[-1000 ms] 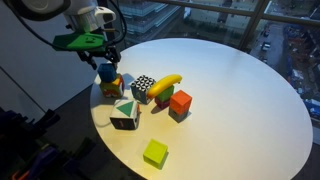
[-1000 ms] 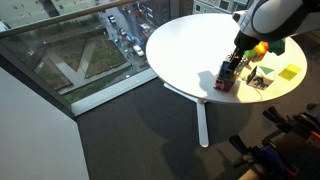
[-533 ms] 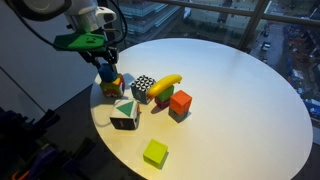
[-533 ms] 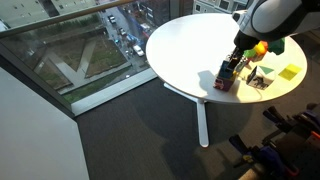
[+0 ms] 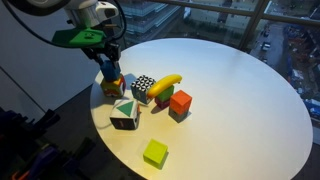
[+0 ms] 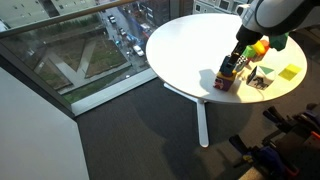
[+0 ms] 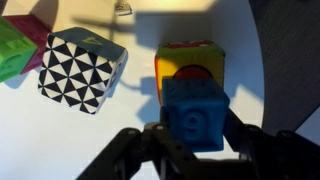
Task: Put the blue block on the orange block
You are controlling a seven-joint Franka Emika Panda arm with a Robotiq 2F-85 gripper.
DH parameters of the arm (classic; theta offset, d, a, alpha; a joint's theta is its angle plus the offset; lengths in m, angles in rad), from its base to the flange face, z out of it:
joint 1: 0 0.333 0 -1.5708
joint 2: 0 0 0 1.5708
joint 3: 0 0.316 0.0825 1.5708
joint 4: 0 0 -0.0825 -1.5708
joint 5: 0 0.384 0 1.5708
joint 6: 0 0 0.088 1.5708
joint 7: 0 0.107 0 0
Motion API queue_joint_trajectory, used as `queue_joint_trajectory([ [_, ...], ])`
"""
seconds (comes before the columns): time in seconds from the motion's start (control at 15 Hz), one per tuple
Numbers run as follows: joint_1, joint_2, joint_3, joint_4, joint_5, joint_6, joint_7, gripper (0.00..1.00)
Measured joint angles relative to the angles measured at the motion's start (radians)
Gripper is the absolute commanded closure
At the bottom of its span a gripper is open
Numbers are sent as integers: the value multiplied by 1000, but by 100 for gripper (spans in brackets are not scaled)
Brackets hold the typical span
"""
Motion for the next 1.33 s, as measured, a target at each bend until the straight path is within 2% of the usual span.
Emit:
queue_joint_trajectory([
  [0.2,0,-36,-13,1,-34,-20,69,71],
  [0.6,1,-111,-71,8,-132,-85,311,71],
  [1.33,-17,-144,-150,78,-169,-161,640,71],
])
